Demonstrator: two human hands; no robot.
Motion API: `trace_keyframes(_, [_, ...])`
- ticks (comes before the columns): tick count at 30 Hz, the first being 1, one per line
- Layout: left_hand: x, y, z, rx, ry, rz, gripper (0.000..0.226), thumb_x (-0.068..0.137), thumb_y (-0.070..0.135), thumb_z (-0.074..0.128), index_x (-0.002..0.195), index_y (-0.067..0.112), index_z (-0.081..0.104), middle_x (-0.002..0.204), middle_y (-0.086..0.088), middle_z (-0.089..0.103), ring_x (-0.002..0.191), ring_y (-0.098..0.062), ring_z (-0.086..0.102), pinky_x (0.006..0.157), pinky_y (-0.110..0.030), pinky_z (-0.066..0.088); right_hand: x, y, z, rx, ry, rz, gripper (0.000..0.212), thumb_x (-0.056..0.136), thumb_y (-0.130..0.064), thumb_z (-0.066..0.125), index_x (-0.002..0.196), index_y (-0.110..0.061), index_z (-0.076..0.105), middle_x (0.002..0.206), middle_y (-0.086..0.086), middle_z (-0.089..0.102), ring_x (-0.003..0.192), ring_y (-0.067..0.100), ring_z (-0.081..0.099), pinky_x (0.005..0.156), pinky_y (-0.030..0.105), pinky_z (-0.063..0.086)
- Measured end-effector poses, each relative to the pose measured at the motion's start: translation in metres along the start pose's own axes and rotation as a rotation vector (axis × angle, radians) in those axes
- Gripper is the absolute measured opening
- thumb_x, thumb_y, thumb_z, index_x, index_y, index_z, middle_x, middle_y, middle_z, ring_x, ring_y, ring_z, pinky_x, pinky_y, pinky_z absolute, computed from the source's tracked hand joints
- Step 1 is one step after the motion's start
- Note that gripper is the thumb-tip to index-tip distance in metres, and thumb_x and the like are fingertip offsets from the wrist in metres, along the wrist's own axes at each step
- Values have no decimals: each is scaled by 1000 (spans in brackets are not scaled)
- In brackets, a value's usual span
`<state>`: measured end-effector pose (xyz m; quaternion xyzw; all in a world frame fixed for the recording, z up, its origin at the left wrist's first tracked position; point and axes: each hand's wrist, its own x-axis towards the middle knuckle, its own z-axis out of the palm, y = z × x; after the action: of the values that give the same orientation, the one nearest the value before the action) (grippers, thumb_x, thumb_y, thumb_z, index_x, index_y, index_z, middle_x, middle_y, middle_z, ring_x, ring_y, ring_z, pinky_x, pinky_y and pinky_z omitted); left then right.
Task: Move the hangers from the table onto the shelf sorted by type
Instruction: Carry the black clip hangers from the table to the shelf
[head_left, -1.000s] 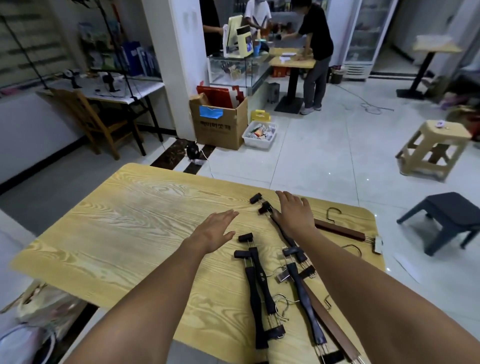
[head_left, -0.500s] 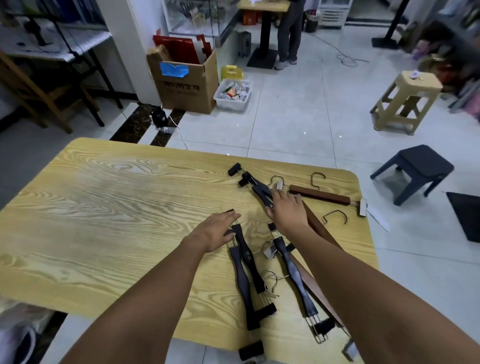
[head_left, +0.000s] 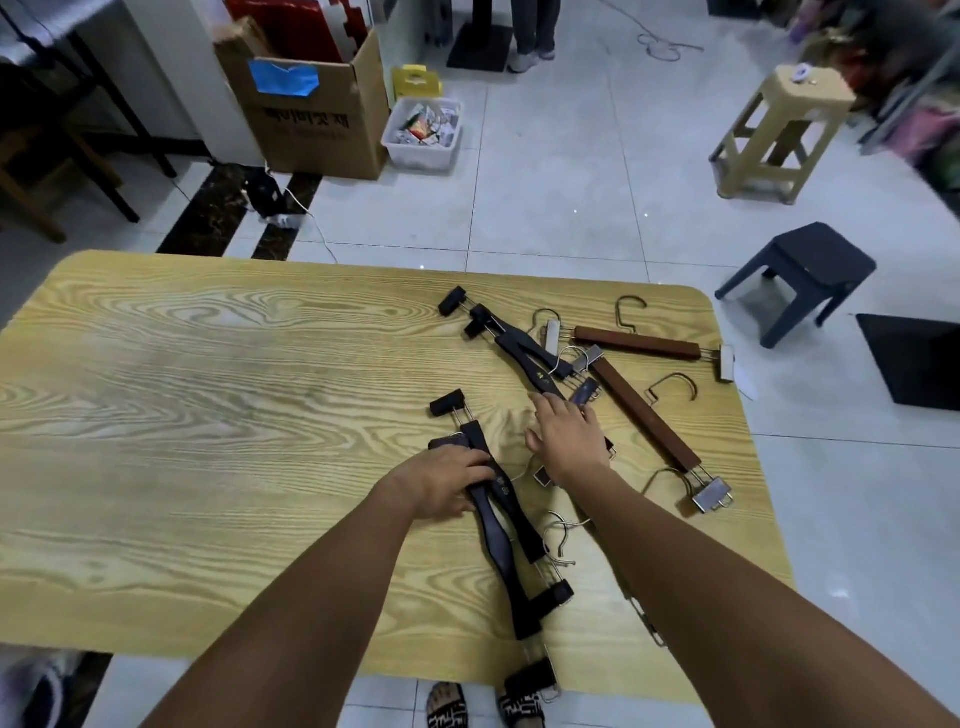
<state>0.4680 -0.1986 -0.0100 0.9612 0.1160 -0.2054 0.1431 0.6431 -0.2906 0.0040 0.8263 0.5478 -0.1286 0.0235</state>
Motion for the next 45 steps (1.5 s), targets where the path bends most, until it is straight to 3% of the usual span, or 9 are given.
trace_keyframes(10, [3, 14, 16, 230, 61, 103, 50, 89, 37, 58, 134, 20, 46, 135, -2, 38, 120, -24, 35, 101, -35, 31, -11, -6, 11, 8, 30, 27, 54, 100, -38, 37, 149, -19, 25, 151, 2, 34, 139, 21, 29, 113, 37, 21])
trace_keyframes(16, [-3, 13, 19, 310, 51, 87, 39, 93, 23, 51, 131, 14, 45, 134, -6, 37, 124, -26, 32, 104, -37, 27, -17, -10, 15, 17, 63, 8, 51, 100, -37, 39, 147, -20, 28, 154, 2, 28, 142, 22, 23, 113, 37, 19])
trace_keyframes(19, [-12, 6, 25, 371, 34, 77, 34, 96, 15, 44, 129, 13, 41, 133, -7, 40, 124, -26, 33, 102, -35, 27, -18, -15, 15, 19, 80, -16, 48, 99, -36, 41, 144, -21, 33, 152, 1, 31, 140, 22, 24, 112, 36, 19])
trace_keyframes(29, [-57, -35, 34, 345, -60, -57, 34, 97, 26, 45, 128, 14, 40, 131, -5, 44, 122, -24, 36, 102, -33, 28, -25, -43, 19, 25, 45, -92, 41, 99, -33, 43, 137, -18, 41, 135, 6, 43, 123, 27, 39, 101, 37, 34])
trace_keyframes(36, [-62, -23, 45, 199, -4, -73, 41, 92, 35, 53, 127, 18, 40, 130, -3, 40, 119, -22, 38, 99, -34, 30, -36, -60, 34, 76, -104, 11, 46, 97, -33, 49, 135, -10, 36, 132, 9, 42, 121, 27, 44, 94, 36, 42])
trace_keyframes(45, [-61, -19, 54, 251, 19, -70, 39, 94, 37, 50, 126, 17, 41, 130, -3, 42, 121, -22, 38, 100, -37, 29, -49, -66, 55, 96, -169, 191, 41, 100, -29, 42, 133, -6, 35, 132, 13, 50, 125, 28, 44, 94, 35, 41])
